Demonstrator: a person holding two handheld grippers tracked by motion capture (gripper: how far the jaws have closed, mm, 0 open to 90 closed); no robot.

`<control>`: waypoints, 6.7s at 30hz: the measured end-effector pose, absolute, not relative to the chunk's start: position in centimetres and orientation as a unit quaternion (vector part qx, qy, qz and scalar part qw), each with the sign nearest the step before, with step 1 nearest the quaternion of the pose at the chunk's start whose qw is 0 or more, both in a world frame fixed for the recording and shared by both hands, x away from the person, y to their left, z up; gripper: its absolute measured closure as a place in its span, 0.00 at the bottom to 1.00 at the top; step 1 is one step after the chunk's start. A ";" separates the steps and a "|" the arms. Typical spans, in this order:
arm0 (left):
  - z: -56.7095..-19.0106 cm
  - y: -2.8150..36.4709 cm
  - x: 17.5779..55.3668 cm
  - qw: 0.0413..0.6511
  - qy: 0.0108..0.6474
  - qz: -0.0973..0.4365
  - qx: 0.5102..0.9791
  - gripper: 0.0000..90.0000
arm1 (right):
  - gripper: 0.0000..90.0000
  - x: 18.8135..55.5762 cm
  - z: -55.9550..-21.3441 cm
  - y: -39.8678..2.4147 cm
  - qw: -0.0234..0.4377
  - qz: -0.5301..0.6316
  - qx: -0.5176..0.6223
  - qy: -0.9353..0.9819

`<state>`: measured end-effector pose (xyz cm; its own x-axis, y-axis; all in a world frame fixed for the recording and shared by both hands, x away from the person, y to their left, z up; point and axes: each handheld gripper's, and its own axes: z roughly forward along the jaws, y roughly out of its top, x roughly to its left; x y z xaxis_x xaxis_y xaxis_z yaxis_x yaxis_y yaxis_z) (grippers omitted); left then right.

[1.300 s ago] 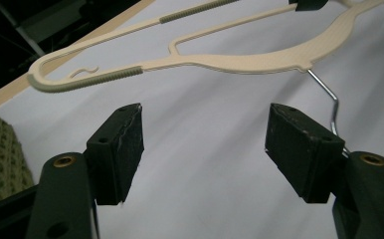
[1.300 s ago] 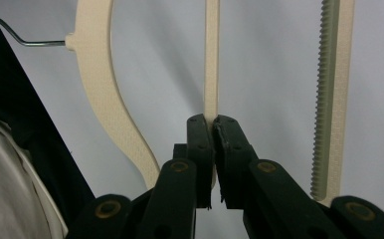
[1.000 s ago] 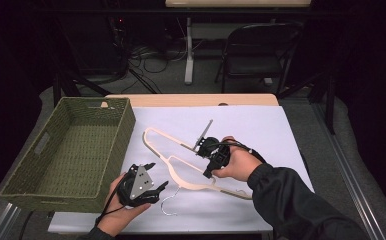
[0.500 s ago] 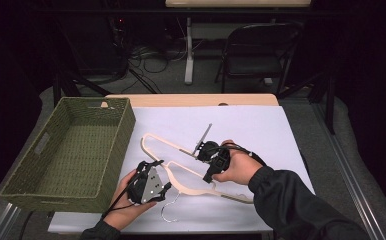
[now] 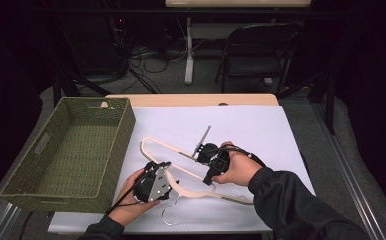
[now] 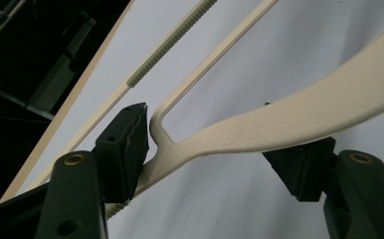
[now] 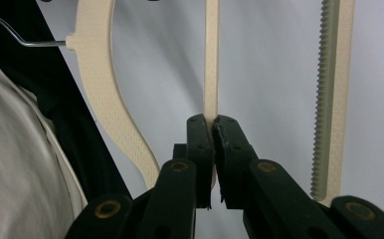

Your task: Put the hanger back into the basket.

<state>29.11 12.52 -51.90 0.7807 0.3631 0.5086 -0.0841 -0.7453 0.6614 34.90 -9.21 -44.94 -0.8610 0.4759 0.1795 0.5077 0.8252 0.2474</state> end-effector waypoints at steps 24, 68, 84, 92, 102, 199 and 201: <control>-51.6 12.3 28.2 0.325 0.048 0.315 0.890 0.74 | 0.95 35.0 -45.5 -9.6 0.069 -0.125 -0.241 -0.960; -49.6 10.9 30.1 0.284 0.062 0.310 0.905 0.96 | 0.84 35.8 -42.3 -15.4 -0.003 -0.219 -0.304 -0.927; -47.7 11.6 30.4 0.304 0.133 0.300 0.895 0.96 | 0.81 35.7 -42.4 -15.9 0.001 -0.220 -0.307 -0.926; -46.1 12.2 31.5 0.310 0.192 0.271 0.891 0.96 | 0.75 35.5 -42.5 -16.8 -0.001 -0.220 -0.315 -0.923; -44.8 12.8 33.3 0.326 0.250 0.244 0.879 0.96 | 0.67 35.5 -43.4 -17.4 -0.013 -0.219 -0.324 -0.920; -38.9 41.7 33.8 0.334 0.363 0.263 0.829 0.96 | 0.61 36.1 -45.9 -17.5 -0.024 -0.223 -0.349 -0.910; -39.4 42.1 33.6 0.336 0.366 0.262 0.827 0.96 | 0.61 36.1 -45.7 -17.6 -0.020 -0.213 -0.347 -0.913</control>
